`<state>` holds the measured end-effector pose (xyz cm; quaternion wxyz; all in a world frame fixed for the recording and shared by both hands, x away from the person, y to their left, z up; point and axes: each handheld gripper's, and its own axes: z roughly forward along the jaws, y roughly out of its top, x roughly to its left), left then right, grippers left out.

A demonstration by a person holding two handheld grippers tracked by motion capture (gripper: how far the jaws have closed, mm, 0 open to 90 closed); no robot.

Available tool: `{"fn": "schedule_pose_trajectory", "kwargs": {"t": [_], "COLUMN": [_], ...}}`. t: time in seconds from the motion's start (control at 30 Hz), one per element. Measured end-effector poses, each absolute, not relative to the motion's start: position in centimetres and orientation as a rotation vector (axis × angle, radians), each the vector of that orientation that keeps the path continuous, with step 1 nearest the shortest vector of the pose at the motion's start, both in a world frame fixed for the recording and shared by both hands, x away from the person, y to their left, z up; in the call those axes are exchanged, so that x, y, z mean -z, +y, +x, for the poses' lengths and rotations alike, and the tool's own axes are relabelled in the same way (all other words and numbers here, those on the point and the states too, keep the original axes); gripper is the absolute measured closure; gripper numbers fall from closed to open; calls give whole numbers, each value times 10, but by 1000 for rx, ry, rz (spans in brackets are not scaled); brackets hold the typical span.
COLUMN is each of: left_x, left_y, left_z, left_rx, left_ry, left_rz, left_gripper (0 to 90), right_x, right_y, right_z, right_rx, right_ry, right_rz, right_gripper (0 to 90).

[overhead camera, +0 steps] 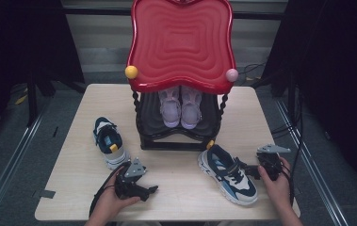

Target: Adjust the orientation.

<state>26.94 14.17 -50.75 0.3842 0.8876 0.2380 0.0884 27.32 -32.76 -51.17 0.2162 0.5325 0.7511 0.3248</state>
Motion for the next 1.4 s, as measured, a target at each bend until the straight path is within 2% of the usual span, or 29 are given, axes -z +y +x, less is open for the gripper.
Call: {"fn": "schedule_pose_trajectory", "kwargs": {"t": [0.4, 0.63, 1.4], "left_x": [507, 501, 459], "left_y": [142, 144, 159], "left_z": [268, 269, 278], "left_rx": [-231, -173, -156], "left_ry": [631, 692, 776], "left_rz": [2263, 2283, 2335], "left_gripper": [154, 163, 182], "right_x": [512, 512, 512], "right_y": [-328, -328, -327], "right_z": [273, 273, 273], "right_rx": [-900, -900, -900], "right_ry": [2082, 2082, 2082], "right_rz": [1475, 1475, 1475], "right_gripper": [128, 128, 128]}}
